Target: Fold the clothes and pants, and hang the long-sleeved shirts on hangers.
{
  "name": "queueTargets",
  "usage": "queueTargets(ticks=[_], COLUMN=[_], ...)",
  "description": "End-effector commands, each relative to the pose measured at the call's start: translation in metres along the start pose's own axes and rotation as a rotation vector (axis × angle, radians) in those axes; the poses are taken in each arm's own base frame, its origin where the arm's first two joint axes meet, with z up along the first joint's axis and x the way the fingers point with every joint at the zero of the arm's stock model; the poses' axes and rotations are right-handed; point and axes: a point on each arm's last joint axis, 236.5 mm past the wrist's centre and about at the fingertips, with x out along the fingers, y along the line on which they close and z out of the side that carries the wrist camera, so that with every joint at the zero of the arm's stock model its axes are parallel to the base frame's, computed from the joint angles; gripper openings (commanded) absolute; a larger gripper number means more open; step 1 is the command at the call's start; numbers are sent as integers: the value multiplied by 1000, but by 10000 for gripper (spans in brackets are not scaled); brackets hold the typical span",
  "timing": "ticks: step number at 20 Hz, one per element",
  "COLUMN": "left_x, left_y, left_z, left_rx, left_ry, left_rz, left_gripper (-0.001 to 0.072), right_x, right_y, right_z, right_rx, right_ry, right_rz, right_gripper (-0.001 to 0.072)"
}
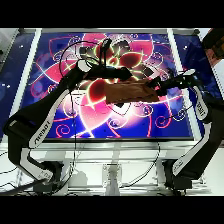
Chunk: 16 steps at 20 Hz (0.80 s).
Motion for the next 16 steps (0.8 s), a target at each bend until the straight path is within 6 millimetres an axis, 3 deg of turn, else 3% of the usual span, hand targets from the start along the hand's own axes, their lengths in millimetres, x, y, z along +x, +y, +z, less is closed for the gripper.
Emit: queueTargets(ticks=[1, 2, 3, 4, 5, 8, 10, 11, 13, 14, 15, 16], left_x=[-1, -1, -1, -1, -1, -2, -5, -9, -23, -33, -45, -60], left_y=[0, 0, 0, 0, 0, 1, 5, 8, 15, 21, 28, 38], left_z=[1, 1, 1, 1, 1, 2, 5, 8, 14, 16, 17, 16], left_rx=[1, 2, 1, 1, 1, 1, 5, 20, 83, 115, 148, 196], left_ry=[-2, -2, -2, -2, -2, -4, -11, -17, -17, -9, 11, 40], left_rz=[0, 0, 0, 0, 0, 2, 9, 13, 22, 36, 61, 105], left_gripper=[701, 700, 700, 700, 700, 701, 695, 654, 333, 126, 16, 15], right_x=[21, 27, 31, 34, 35, 19, -12, -32, -85, -116, -149, -180], right_y=[23, 27, 30, 33, 35, 44, 54, 59, 64, 63, 60, 54], right_z=[-3, -4, -5, -5, -5, -4, 2, 7, 21, 28, 33, 35], right_rx=[-110, -133, -141, -148, -151, -160, -179, -189, -202, -201, -196, -185], right_ry=[14, 15, 16, 14, 15, -3, -58, -102, -227, -303, -377, -444], right_rz=[54, 49, 45, 43, 46, 66, 73, 74, 68, 62, 55, 47], right_gripper=[587, 507, 350, 127, 22, 14, 14, 15, 14, 14, 14, 14])
